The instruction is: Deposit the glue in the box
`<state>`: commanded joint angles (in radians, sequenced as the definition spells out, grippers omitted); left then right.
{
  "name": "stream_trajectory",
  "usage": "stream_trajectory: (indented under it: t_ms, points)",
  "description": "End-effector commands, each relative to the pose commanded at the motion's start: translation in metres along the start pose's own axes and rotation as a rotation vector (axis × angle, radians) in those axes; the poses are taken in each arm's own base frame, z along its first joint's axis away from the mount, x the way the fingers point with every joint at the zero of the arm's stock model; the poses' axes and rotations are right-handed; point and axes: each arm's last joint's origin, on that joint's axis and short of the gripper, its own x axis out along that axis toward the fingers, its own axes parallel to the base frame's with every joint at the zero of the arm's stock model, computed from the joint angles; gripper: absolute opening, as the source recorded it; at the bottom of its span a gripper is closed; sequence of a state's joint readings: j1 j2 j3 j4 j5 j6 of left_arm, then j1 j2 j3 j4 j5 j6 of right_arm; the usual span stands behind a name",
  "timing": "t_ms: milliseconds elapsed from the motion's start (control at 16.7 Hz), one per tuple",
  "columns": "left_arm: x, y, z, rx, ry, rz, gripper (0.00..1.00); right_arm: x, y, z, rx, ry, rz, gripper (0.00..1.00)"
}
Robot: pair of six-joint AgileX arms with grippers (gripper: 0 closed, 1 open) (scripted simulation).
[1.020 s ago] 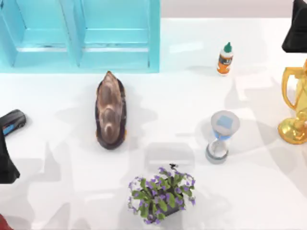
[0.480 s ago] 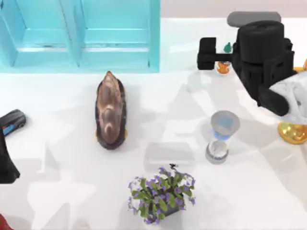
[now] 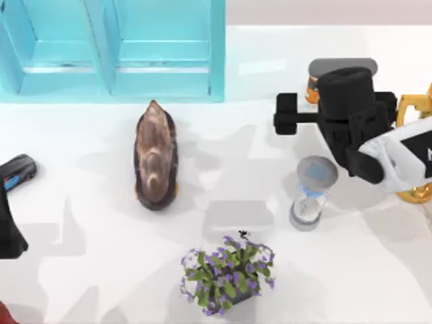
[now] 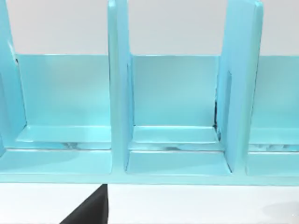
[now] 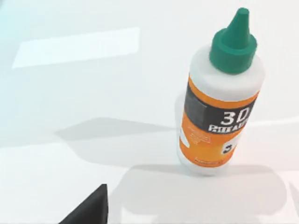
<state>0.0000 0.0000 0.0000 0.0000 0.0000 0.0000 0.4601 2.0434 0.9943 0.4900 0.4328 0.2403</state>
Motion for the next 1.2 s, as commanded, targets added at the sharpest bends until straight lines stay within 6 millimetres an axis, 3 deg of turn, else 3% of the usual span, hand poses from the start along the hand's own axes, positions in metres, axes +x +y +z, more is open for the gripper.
stream_trajectory:
  t_ms: [300, 540, 780, 960, 1200]
  points:
    - [0.0, 0.0, 0.0, 0.0, 0.0, 0.0, 1.0, 0.006, -0.002, 0.007, 0.004, 0.002, 0.001, 1.0]
    - [0.0, 0.0, 0.0, 0.0, 0.0, 0.0, 1.0, 0.032, 0.004, 0.019, 0.008, 0.005, 0.003, 1.0]
    - [0.0, 0.0, 0.0, 0.0, 0.0, 0.0, 1.0, 0.069, 0.013, 0.008, 0.003, 0.004, 0.006, 1.0]
    - [0.0, 0.0, 0.0, 0.0, 0.0, 0.0, 1.0, 0.094, 0.005, -0.001, -0.001, 0.005, 0.004, 1.0]
    - [0.0, 0.0, 0.0, 0.0, 0.0, 0.0, 1.0, 0.1, 0.0, 0.0, 0.0, 0.0, 0.0, 1.0]
